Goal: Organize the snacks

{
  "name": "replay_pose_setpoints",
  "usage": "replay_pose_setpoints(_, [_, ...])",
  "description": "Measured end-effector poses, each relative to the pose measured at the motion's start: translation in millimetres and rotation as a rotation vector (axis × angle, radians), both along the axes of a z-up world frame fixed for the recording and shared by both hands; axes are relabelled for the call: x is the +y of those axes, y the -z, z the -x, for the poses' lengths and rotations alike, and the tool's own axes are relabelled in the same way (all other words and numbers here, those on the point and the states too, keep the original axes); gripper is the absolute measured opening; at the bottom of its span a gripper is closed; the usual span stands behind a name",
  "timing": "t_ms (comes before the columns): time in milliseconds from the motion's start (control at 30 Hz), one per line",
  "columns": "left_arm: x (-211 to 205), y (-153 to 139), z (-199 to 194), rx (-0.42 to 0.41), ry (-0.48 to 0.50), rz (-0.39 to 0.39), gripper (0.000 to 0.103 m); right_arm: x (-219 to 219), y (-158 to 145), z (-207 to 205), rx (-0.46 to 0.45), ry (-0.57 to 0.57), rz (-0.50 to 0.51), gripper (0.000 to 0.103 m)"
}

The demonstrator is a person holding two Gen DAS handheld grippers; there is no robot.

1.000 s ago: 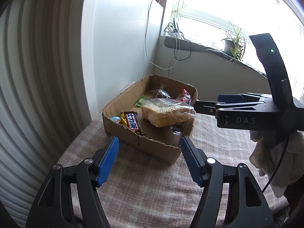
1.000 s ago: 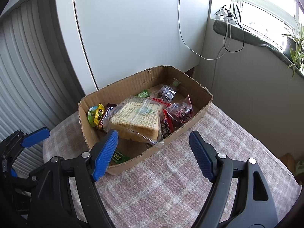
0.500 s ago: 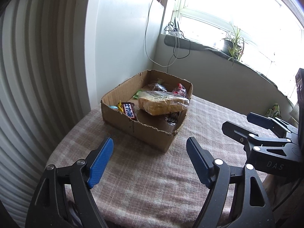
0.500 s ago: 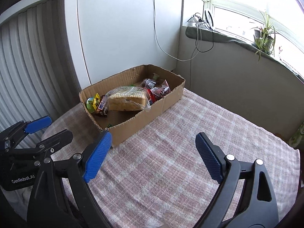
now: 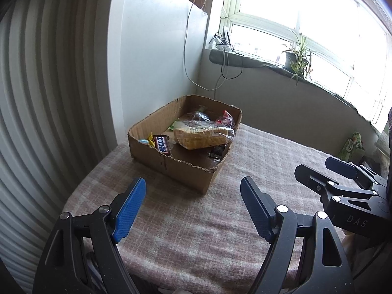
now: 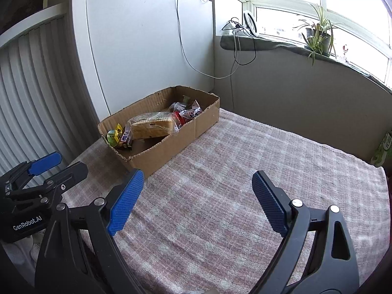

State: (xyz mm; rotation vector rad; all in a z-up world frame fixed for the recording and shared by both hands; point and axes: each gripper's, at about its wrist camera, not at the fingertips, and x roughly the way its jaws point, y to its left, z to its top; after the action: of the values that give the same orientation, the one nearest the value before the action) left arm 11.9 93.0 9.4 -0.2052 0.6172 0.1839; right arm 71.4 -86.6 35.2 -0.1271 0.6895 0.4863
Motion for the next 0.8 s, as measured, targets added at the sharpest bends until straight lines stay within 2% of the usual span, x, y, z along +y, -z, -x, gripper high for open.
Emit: replay_pose_setpoints(800, [-3.7, -1.7, -0.3, 0.005, -0.003, -0.009, 0.08, -2.8, -4.9, 7.1, -0.021, 0.005, -0.001, 0.092])
